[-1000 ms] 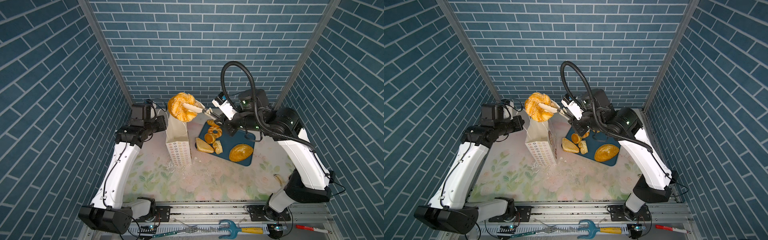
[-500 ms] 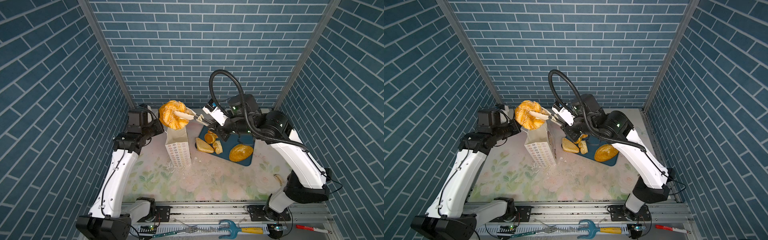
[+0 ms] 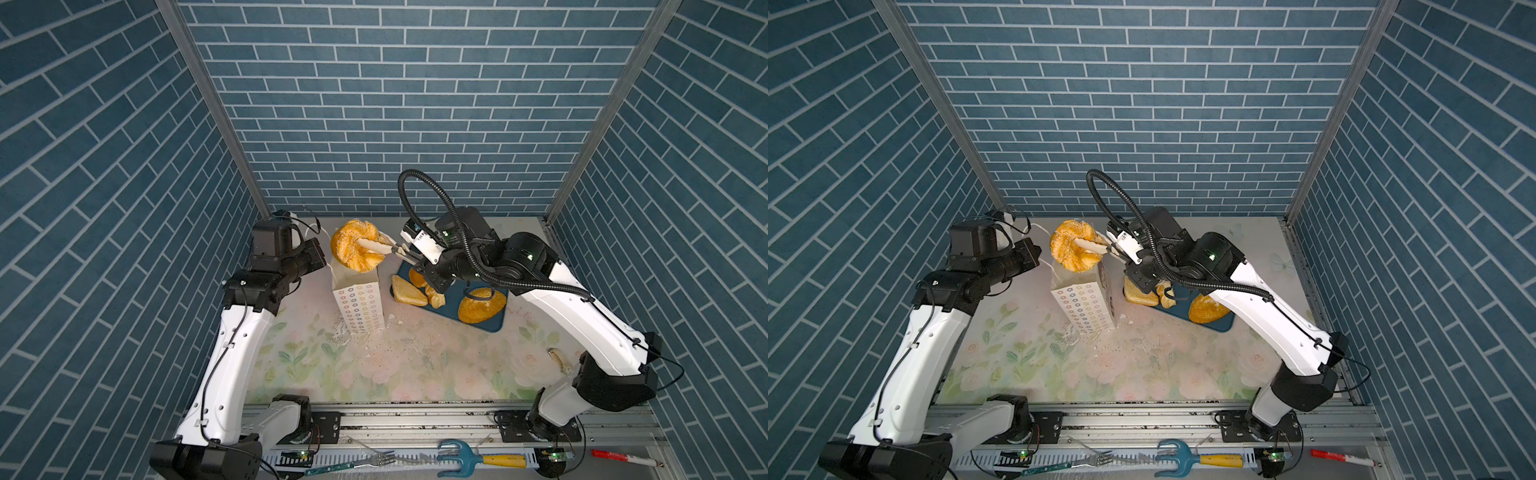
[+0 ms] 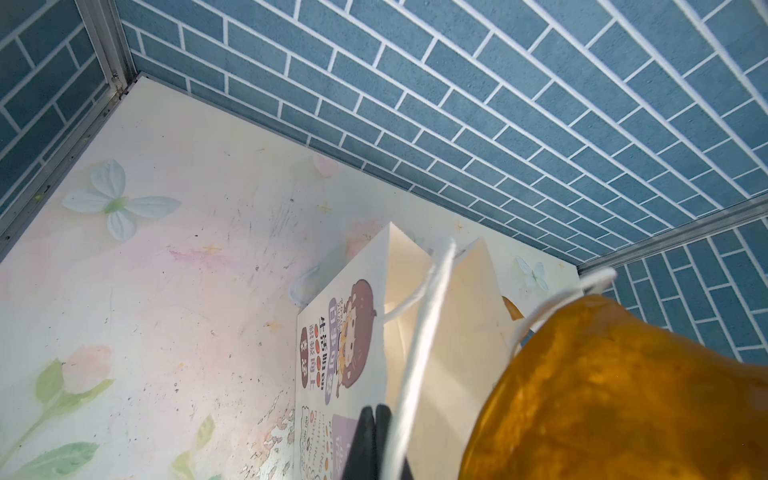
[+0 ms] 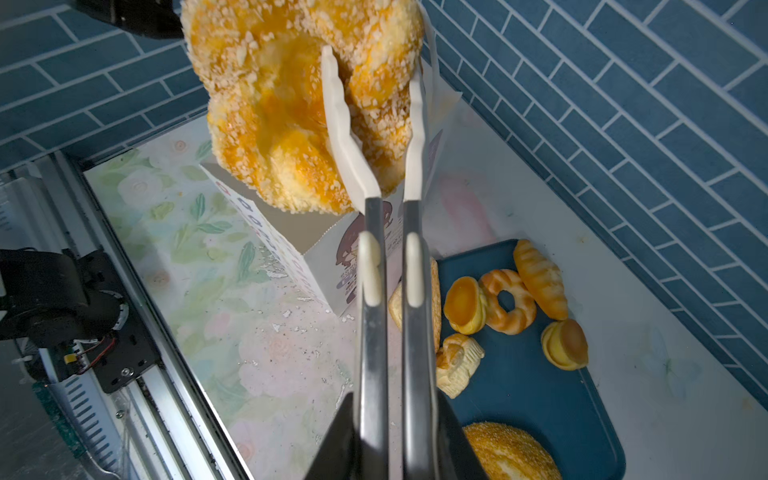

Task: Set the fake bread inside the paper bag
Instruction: 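Lift the ring bun with the tongs and carry it toward the paper bag, then lower the ring bun into the bag opening held by the left gripper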

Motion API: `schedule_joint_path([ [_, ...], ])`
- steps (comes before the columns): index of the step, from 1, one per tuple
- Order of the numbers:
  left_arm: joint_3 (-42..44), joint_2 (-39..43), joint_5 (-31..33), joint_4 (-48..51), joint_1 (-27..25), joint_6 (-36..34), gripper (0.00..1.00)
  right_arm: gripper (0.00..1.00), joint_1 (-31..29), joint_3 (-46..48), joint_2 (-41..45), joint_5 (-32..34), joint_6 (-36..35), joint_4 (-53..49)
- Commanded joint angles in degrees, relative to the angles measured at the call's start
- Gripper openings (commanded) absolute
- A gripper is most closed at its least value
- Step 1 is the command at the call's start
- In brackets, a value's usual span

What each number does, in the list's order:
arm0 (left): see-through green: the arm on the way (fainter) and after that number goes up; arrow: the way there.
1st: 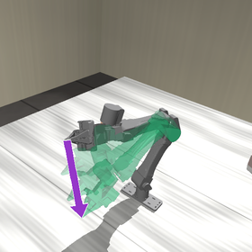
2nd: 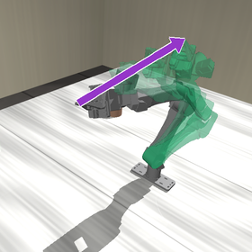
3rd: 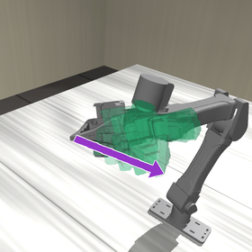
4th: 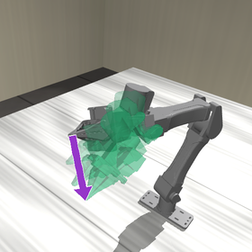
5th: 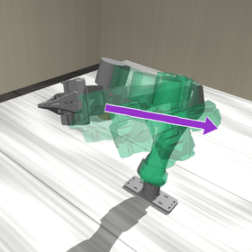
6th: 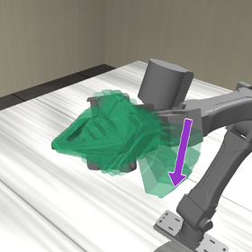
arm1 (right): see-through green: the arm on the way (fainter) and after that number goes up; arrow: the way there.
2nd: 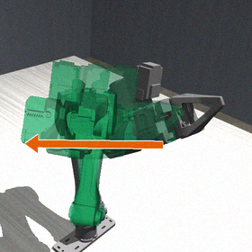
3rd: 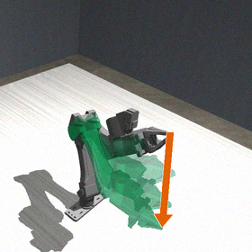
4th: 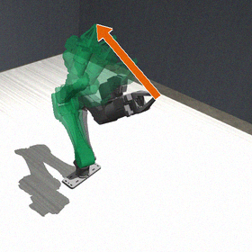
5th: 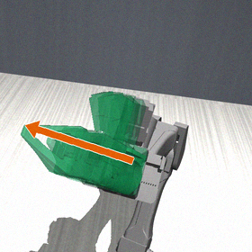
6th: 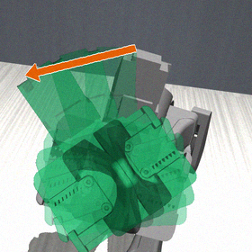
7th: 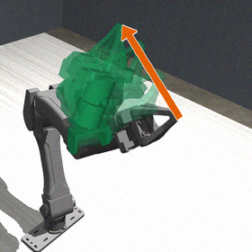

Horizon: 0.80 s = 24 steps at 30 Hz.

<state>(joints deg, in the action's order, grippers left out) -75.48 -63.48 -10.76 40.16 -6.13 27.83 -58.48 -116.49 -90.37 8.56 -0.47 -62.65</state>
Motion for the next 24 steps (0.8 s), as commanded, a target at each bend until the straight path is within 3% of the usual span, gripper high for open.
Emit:
schedule_joint_path([
  [1,0.31,1.05,-0.98,-0.46,0.28,0.29,0.00,0.05,0.78,-0.77,4.95,6.35,-1.00,1.13],
  [8,1.23,1.96,-1.84,-0.67,0.31,0.72,0.02,0.05,0.69,-2.29,5.49,7.81,-1.36,0.47],
  [13,-2.66,0.78,-0.98,1.79,0.25,-2.75,0.58,0.05,0.60,-4.81,5.01,6.92,-2.38,0.17],
  [14,-4.09,0.39,-0.56,2.70,0.26,-3.86,0.65,0.05,0.66,-5.27,4.79,6.82,-2.64,0.08],
  [18,-9.96,-1.55,1.78,6.30,0.25,-8.16,0.75,0.05,0.65,-7.34,3.94,6.75,-3.31,-0.86],
  [24,-17.27,-6.11,1.47,10.52,2.18,-12.79,0.78,0.05,0.60,-11.24,2.29,5.13,-3.81,-2.18],
])
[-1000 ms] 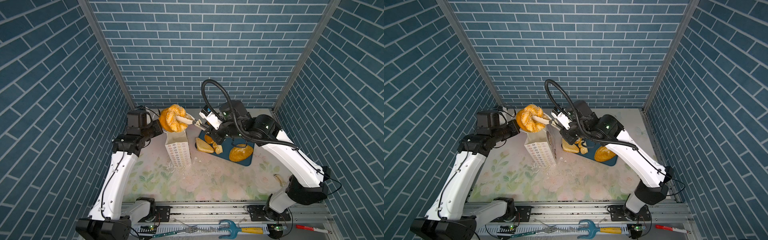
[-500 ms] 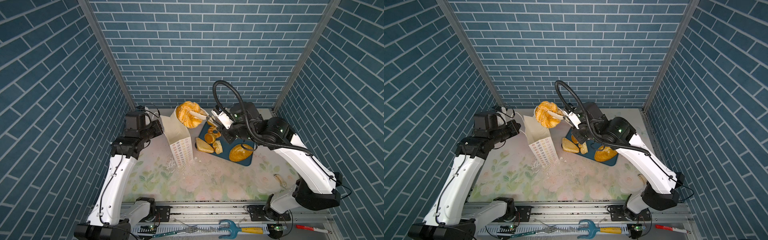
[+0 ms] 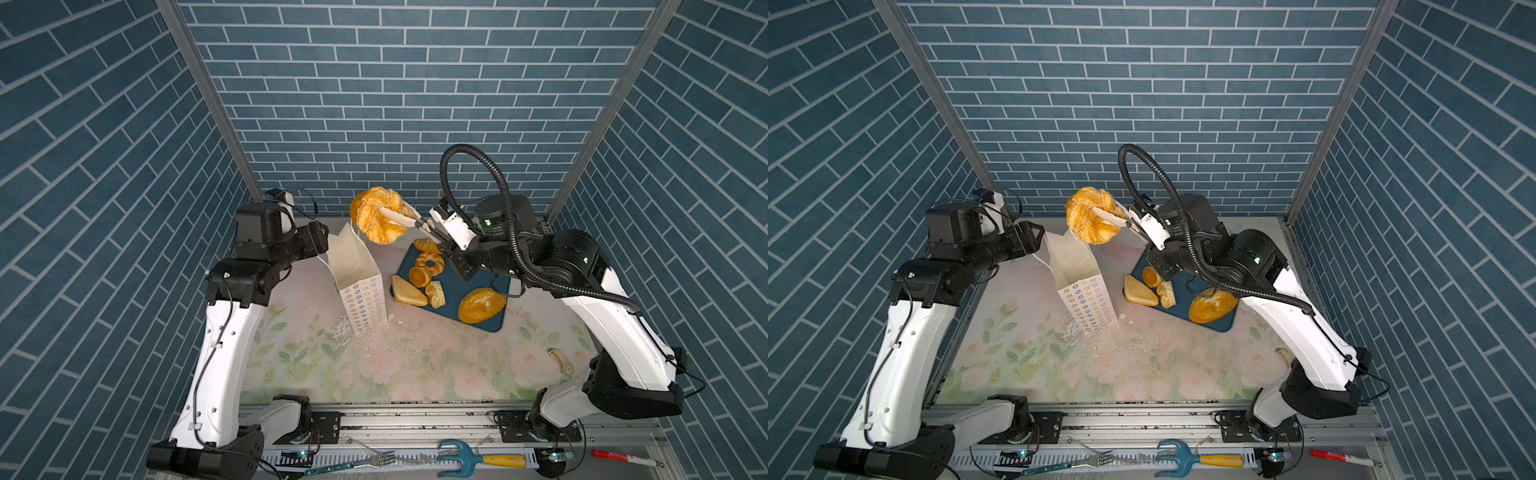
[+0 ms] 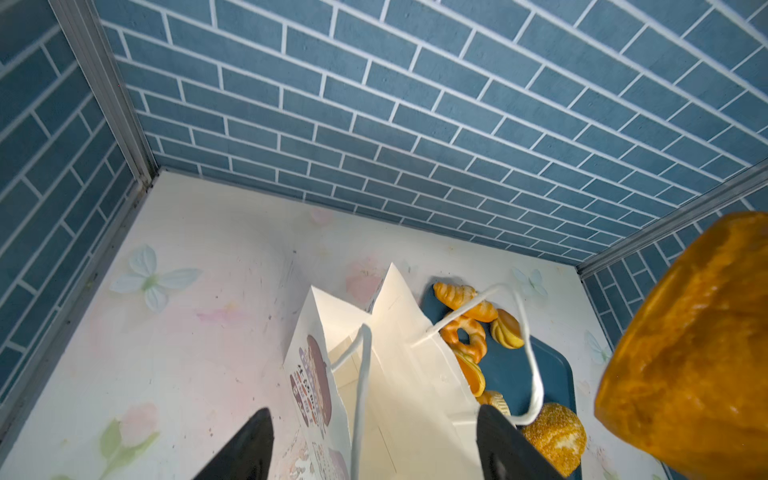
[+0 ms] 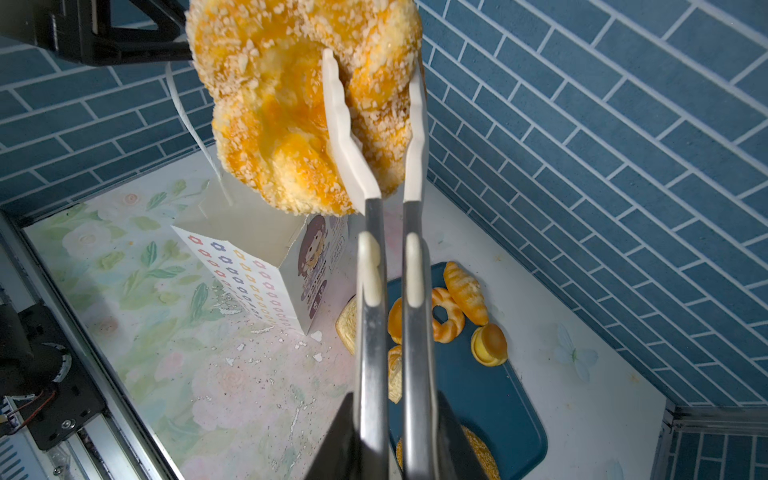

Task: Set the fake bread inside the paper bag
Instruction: 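Lower the ring bun into the bag opening held by the left gripper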

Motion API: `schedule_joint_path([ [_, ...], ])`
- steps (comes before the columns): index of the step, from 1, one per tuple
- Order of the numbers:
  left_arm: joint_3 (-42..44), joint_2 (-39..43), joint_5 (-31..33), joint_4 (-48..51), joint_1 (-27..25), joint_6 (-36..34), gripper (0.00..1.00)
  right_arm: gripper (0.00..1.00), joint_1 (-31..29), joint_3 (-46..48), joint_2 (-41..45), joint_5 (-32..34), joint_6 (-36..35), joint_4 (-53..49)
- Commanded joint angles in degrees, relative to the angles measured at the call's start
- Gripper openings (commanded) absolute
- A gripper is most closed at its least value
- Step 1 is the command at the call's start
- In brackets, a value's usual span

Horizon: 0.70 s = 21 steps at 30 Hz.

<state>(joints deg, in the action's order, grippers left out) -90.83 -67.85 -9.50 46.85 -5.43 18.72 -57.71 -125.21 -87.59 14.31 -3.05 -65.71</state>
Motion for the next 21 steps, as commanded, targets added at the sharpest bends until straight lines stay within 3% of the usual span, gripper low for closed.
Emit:
schedule_joint_path([
  [1,-2.55,-2.40,-1.19,4.01,2.84,-3.62,0.78,0.05,-0.26,-3.07,-0.70,-1.22,-1.43,0.93],
  [5,-3.42,-3.80,-7.66,3.76,6.79,-3.26,0.79,0.05,-0.75,-6.21,-1.88,-3.42,-2.33,0.81],
  [13,-3.89,-6.33,-13.95,3.04,6.84,-3.59,0.77,0.05,-4.03,-13.72,-7.33,-7.01,-4.30,-1.44],
  [16,-4.20,-6.60,-12.05,3.87,6.84,-4.05,0.70,0.05,-5.11,-14.46,-8.43,-8.39,-5.02,-1.55],
  [21,-3.96,-6.42,-9.64,4.74,7.84,-4.34,0.45,0.05,-5.42,-12.16,-8.92,-11.51,-4.98,-1.87],
])
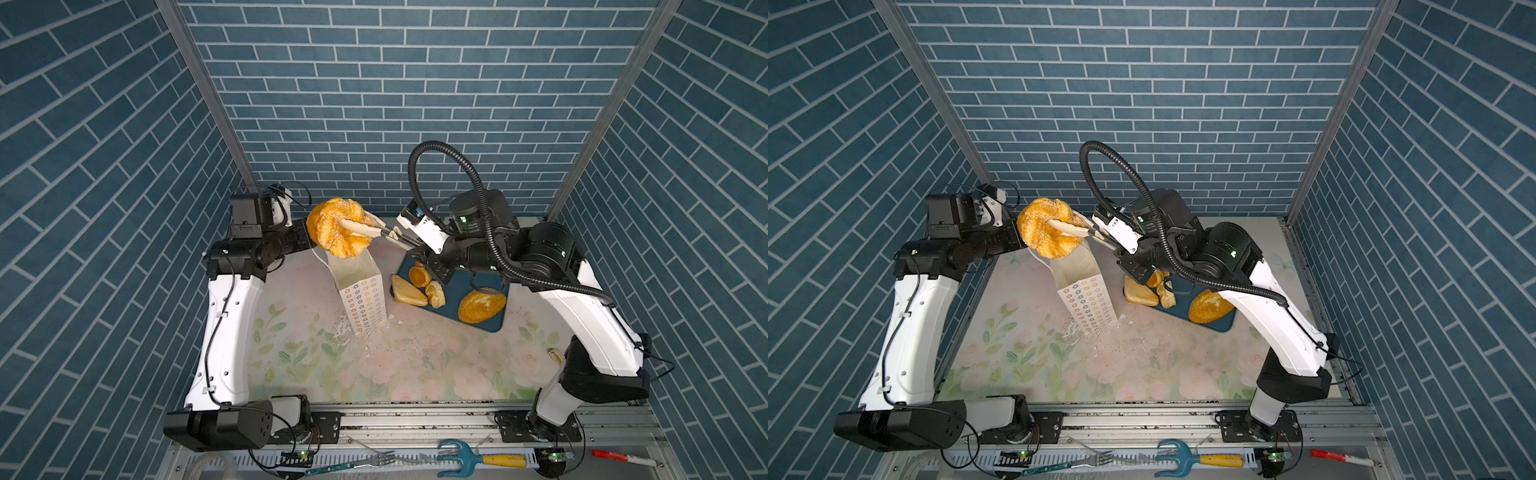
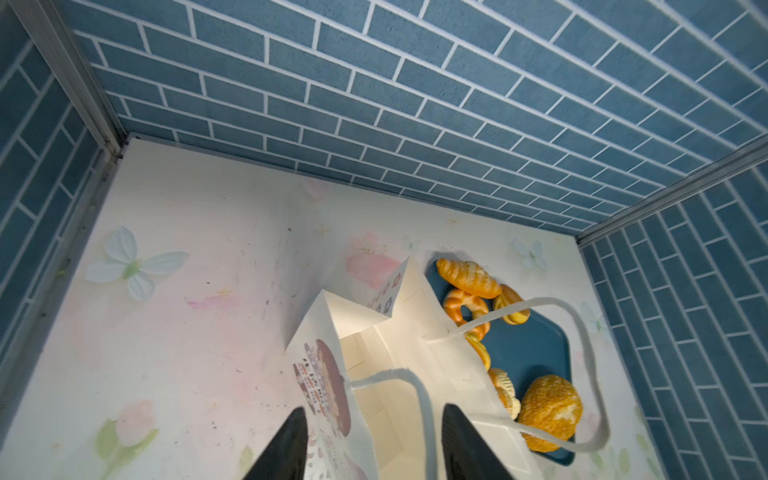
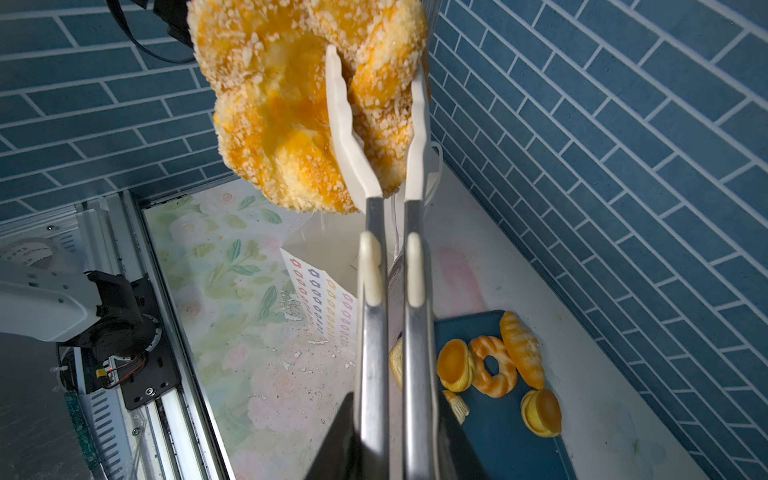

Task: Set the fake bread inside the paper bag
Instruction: 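Lower the ring bun into the bag opening held by the left gripper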

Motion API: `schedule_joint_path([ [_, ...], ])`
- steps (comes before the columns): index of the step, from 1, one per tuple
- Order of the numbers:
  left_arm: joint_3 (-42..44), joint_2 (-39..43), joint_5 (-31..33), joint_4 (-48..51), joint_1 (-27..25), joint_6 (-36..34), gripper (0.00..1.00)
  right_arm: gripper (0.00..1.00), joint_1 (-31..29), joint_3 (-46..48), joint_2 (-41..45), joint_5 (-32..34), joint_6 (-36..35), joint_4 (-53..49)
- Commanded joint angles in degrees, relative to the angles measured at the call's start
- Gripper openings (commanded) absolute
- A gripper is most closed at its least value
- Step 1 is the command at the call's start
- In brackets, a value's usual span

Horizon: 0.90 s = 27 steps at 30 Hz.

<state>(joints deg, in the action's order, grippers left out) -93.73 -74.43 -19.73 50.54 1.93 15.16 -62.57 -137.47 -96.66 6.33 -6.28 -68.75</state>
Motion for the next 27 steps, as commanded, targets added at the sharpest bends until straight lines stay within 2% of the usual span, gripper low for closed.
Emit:
schedule_joint_path([
  [1,-1.09,0.09,0.42,1.13,0.61,-0.76,0.40,0.05,-0.61,1.28,0.46,-4.16,-1.54,1.52],
  [6,-0.71,-0.10,-0.22,1.31,0.65,-0.79,0.24,0.05,-0.49,10.62,3.97,-5.09,-0.91,6.31],
  [11,-1.17,-0.18,-0.24,2.16,0.70,-1.36,0.12,0.05,0.00,18.03,6.06,-1.76,0.08,9.91],
  [17,-1.34,-0.25,-0.31,2.89,0.70,-1.82,0.07,0.05,0.63,22.15,6.86,2.51,0.06,10.83],
  [21,-1.49,-0.33,-0.22,3.07,0.70,-1.97,0.05,0.05,0.69,21.84,6.70,7.64,0.43,10.19],
  [27,-1.85,-0.69,-0.29,3.33,0.70,-2.15,0.02,0.05,1.00,19.65,6.01,10.65,1.19,8.91],
])
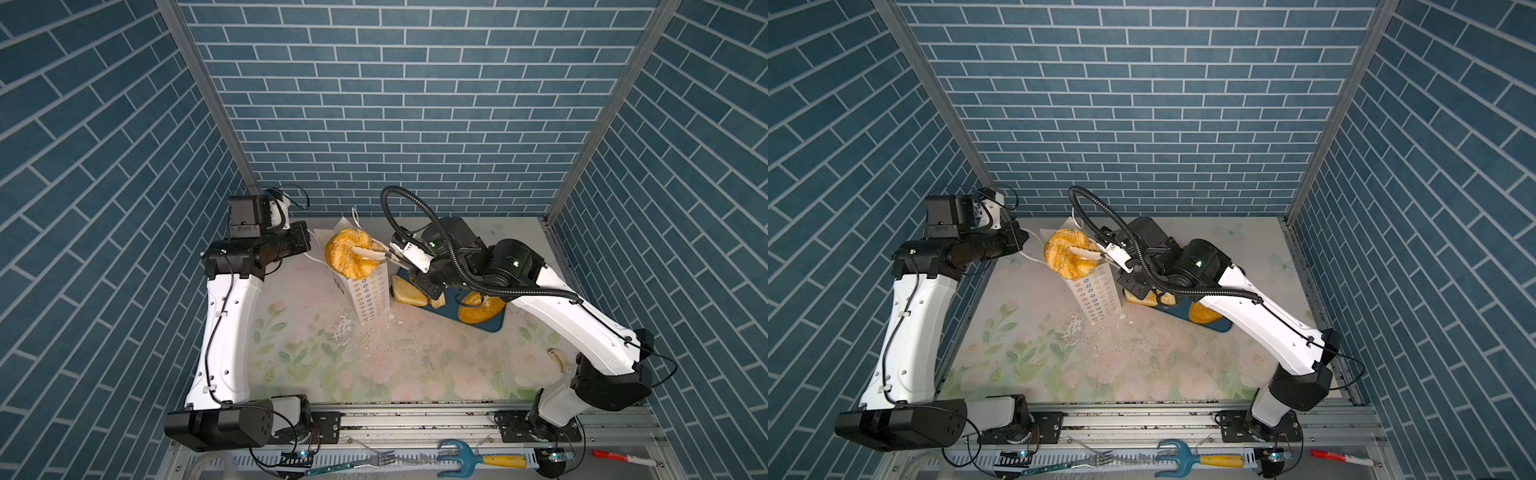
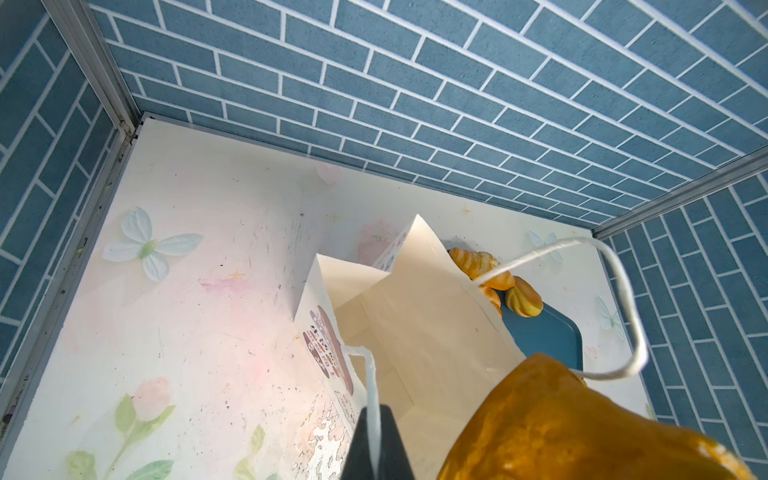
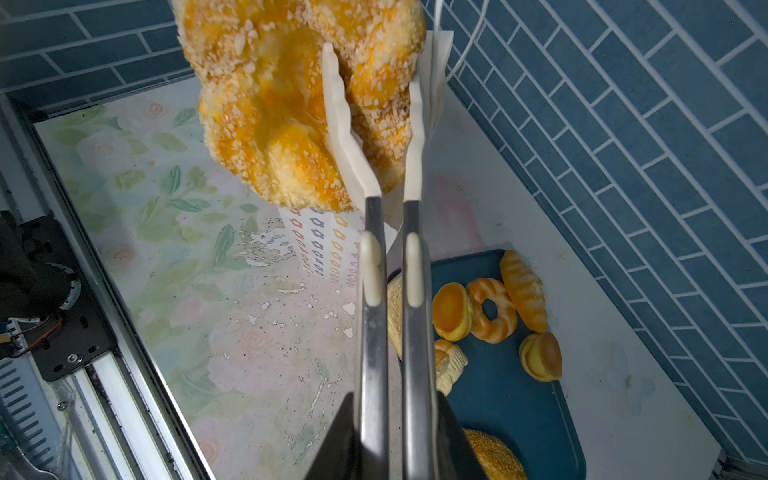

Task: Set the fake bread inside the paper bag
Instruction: 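Lower the ring bun into the bag opening held by the left gripper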

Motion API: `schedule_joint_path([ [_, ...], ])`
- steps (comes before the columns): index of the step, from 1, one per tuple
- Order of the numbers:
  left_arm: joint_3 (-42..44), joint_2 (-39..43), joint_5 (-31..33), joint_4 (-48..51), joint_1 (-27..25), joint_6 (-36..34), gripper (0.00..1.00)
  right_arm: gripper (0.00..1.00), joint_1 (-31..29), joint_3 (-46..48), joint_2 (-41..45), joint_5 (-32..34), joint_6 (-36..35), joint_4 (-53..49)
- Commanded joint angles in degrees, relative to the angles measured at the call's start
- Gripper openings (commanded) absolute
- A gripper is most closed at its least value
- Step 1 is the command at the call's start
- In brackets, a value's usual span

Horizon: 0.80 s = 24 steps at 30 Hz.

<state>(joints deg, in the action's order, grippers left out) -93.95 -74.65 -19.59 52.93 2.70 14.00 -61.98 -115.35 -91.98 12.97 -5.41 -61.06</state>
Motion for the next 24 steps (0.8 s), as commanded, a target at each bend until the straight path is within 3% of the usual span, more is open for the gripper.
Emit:
schedule_joint_path([
  [1,-1.65,-0.50,-0.39,0.95,-0.14,-1.01,0.01,0.05,0.39,-2.83,0.81,4.46,0.38,0.43],
  [6,-1.56,-0.98,-0.62,1.13,-0.07,-1.35,0.00,0.05,0.54,-2.06,1.01,6.52,1.37,1.68],
  [24,-0.97,-0.93,-1.76,0.51,-0.15,-0.64,0.00,0.09,1.12,-11.03,-7.49,-2.24,0.12,-2.49],
])
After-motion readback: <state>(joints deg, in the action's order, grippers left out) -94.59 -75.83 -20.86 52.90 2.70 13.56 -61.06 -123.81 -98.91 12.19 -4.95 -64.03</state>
